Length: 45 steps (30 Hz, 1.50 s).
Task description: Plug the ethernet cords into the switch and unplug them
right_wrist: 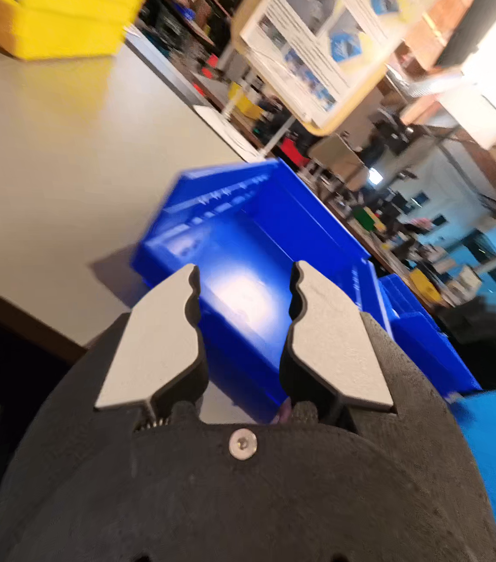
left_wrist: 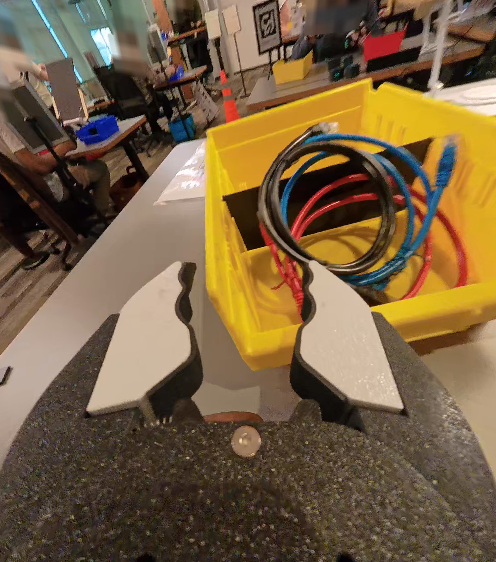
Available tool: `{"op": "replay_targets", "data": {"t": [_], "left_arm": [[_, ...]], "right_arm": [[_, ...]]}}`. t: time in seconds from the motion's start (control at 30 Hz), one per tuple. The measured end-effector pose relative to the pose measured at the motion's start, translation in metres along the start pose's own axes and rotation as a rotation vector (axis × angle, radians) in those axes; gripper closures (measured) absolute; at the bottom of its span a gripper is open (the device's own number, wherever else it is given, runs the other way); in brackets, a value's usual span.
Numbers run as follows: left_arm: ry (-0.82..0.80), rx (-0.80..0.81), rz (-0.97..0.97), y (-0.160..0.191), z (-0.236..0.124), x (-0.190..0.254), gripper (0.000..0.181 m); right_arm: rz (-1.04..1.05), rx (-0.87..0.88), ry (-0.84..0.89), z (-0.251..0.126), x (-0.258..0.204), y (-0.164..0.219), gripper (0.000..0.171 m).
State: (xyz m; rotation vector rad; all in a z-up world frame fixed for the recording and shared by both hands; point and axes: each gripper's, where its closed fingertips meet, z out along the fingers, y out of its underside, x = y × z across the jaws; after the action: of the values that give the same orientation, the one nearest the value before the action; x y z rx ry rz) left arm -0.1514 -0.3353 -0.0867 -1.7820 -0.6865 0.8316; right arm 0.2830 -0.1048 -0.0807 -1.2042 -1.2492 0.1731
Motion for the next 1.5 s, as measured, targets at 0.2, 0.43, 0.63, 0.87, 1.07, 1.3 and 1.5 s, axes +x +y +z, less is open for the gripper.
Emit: {"op": "replay_targets", "data": {"t": [0.2, 0.43, 0.63, 0.87, 1.07, 1.3, 1.5], "left_arm": [[0.115, -0.044, -0.149, 0.016, 0.015, -0.011, 0.176], [0.093, -0.04, 0.018, -0.006, -0.012, 0.034, 0.129], [0.042, -0.094, 0.134, 0.002, -0.008, 0.041, 0.122], [0.085, 0.077, -0.047, -0.034, -0.037, 0.031, 0.12], [0.306, 0.164, 0.101, -0.073, -0.039, 0.157, 0.118], [0.338, -0.044, 0.242, -0.057, 0.027, 0.223, 0.121], [0.319, -0.058, 0.286, -0.036, 0.015, 0.204, 0.164]], "right_arm": [[-0.028, 0.041, -0.089, 0.001, -0.03, -0.016, 0.114], [0.083, 0.057, -0.179, 0.011, -0.039, -0.024, 0.114], [0.099, 0.084, -0.216, 0.012, -0.05, -0.034, 0.113], [0.141, 0.061, -0.203, 0.013, -0.041, -0.016, 0.114], [0.13, 0.065, -0.202, 0.014, -0.046, -0.021, 0.114], [0.164, 0.071, -0.195, 0.018, -0.042, -0.023, 0.114], [0.15, 0.05, -0.22, 0.021, -0.054, -0.009, 0.114]]}}
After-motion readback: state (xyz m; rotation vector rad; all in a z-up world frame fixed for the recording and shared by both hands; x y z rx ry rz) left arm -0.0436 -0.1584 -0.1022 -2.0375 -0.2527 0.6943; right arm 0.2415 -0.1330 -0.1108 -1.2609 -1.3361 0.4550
